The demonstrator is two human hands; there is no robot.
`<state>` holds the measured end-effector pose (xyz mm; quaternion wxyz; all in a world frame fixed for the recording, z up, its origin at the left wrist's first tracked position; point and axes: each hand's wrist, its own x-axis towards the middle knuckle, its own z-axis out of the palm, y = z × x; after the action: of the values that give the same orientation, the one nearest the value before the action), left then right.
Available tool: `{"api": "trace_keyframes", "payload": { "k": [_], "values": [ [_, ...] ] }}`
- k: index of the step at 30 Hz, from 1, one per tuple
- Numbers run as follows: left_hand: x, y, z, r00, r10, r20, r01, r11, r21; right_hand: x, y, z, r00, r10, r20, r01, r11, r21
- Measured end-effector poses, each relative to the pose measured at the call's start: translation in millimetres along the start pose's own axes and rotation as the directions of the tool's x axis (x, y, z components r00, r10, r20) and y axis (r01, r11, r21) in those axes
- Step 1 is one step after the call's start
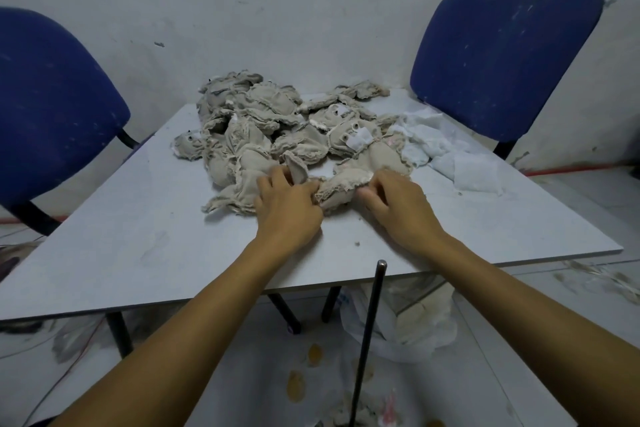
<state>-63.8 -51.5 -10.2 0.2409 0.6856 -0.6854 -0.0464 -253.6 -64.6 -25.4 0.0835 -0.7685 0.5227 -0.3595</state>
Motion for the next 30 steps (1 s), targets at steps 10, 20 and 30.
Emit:
{"api": "trace_keyframes", "payload": {
  "k": [10,20,30],
  "values": [
    [-12,31,2,0.829,0.558,-0.024,-0.489,0.705,-0.515,1,2,-14,0.951,0.224,0.214,-0.309,0.734,0.605],
    [-5,34,5,0.922,0.377,-0.089,-0.341,0.678,-0.651,-1,-7,-16,0.934,0.155,0.321,-0.353,0.537,0.766],
    [-2,26,-8,0.929,0.226,0.292,0.227,0.276,-0.934,-7,-7,-23,0.929,-0.075,0.361,-0.302,0.406,0.863]
  ]
}}
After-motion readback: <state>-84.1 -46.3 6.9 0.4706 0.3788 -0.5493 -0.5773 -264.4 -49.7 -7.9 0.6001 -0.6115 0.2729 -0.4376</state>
